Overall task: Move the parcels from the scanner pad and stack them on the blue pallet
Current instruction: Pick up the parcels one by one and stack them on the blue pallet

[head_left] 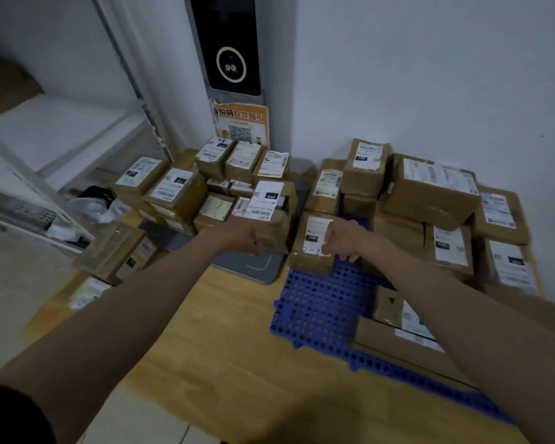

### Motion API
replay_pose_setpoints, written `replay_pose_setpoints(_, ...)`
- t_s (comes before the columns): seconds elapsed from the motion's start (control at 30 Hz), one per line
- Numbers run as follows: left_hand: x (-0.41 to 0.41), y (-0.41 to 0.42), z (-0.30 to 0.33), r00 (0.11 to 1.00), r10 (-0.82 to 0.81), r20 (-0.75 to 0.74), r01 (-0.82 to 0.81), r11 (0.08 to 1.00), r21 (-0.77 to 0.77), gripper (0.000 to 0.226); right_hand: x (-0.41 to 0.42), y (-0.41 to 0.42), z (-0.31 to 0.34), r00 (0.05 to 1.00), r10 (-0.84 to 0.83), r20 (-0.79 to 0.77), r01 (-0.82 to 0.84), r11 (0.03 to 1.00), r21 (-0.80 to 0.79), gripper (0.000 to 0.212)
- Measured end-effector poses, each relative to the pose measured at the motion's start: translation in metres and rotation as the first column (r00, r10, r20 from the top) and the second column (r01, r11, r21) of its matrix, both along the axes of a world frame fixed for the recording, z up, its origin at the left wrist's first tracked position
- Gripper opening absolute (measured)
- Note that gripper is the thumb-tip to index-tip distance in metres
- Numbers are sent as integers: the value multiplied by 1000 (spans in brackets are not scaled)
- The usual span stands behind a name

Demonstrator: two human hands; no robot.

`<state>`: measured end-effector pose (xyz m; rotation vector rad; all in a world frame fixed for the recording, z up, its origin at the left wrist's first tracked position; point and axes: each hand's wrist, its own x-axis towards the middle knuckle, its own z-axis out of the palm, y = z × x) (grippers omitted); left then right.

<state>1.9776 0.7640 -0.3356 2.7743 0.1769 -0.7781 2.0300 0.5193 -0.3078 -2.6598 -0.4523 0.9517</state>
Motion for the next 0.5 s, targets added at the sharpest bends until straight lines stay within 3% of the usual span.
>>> replay_pose_setpoints(0.13, -4, 45, -17, 999, -14, -51, 12, 999, -37, 32, -20, 54, -15, 999, -26, -19, 27, 999, 35, 32)
replay_pose_setpoints(0.27, -3, 77, -23, 999, -35, -30, 34, 999, -26, 35, -31, 95, -23, 997, -60, -40, 62, 997, 52, 17)
replay_pose_setpoints(0.43, 11, 99, -27, 997, -74, -6, 74, 997, -22, 37, -26, 118, -27, 992, -122, -27, 124, 989, 76, 15)
replay_pose_setpoints(0.5, 20, 103, -31, 998, -61, 4, 61, 997, -49, 49, -21, 123, -25, 991, -136, -7, 136, 986, 93, 21)
